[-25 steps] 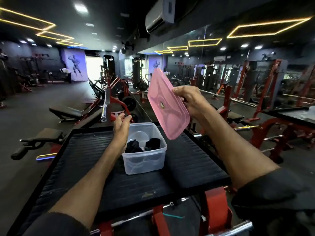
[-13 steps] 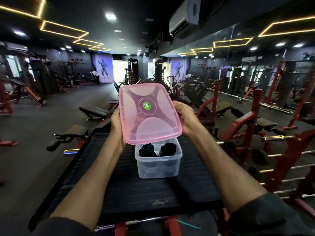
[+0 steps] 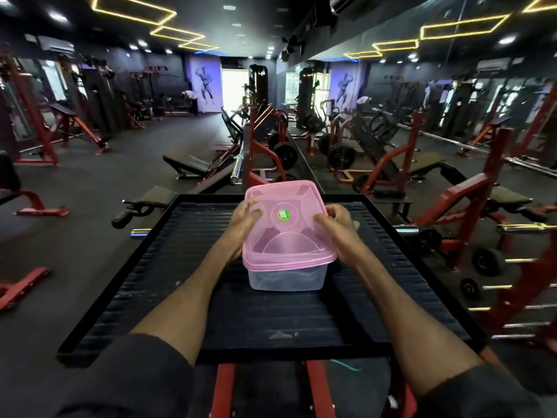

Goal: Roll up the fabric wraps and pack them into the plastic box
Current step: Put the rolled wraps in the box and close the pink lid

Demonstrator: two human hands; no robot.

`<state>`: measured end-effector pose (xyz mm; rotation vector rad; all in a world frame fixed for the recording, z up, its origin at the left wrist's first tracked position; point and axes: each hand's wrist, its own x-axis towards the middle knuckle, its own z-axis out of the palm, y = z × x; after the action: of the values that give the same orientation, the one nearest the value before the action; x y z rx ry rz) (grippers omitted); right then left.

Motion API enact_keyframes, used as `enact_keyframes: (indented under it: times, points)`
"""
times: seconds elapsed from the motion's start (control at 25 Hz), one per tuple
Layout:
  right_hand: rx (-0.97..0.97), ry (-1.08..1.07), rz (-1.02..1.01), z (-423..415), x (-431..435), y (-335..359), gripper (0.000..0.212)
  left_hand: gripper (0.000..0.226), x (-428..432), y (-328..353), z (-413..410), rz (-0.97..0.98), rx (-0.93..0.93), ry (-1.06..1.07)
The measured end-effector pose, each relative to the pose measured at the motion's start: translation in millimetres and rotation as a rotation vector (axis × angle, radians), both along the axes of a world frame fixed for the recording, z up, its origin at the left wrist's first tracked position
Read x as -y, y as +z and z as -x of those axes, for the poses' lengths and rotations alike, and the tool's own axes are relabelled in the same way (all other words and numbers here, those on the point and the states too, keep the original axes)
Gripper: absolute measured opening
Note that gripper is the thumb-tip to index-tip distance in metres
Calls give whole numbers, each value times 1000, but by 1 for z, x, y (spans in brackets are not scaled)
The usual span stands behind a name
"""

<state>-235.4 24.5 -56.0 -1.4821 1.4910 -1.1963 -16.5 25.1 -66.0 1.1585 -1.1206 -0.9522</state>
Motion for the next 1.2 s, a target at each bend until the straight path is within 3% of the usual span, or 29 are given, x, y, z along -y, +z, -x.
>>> enact_keyframes:
  times: [0.16, 0.36, 0.64, 0.72, 0.8, 0.88, 0.96, 1.04, 1.2]
  points:
    - [36, -10, -70, -3, 2, -3, 24, 36, 13, 0, -4, -68, 103, -22]
    - [113, 15, -105, -3, 37, -26, 37, 40, 28, -3, -11, -111, 148, -55]
    - [-127, 65, -165, 0, 16, -13, 62, 34, 40, -3, -9, -172, 145, -83]
    - [-213, 73, -176, 0, 23, -6, 57, 35, 45, -1, -12, -198, 307, -63]
    - [-268, 85, -134, -4, 35, 5, 53, 54, 54, 2, -17, -237, 637, -2]
    - [-263, 127, -105, -8, 49, 16, 60, 74, 59, 12, -13, -239, 832, 0]
    - [-298, 137, -121, -14, 64, 24, 64, 76, 61, 23, -6, -244, 1001, -44]
    - [-407, 130, -141, -21, 79, 28, 64, 66, 73, 26, -4, -250, 1118, -72]
    - [-651, 158, -106, -32, 103, 29, 60, 69, 99, 25, -12, -292, 1156, -94]
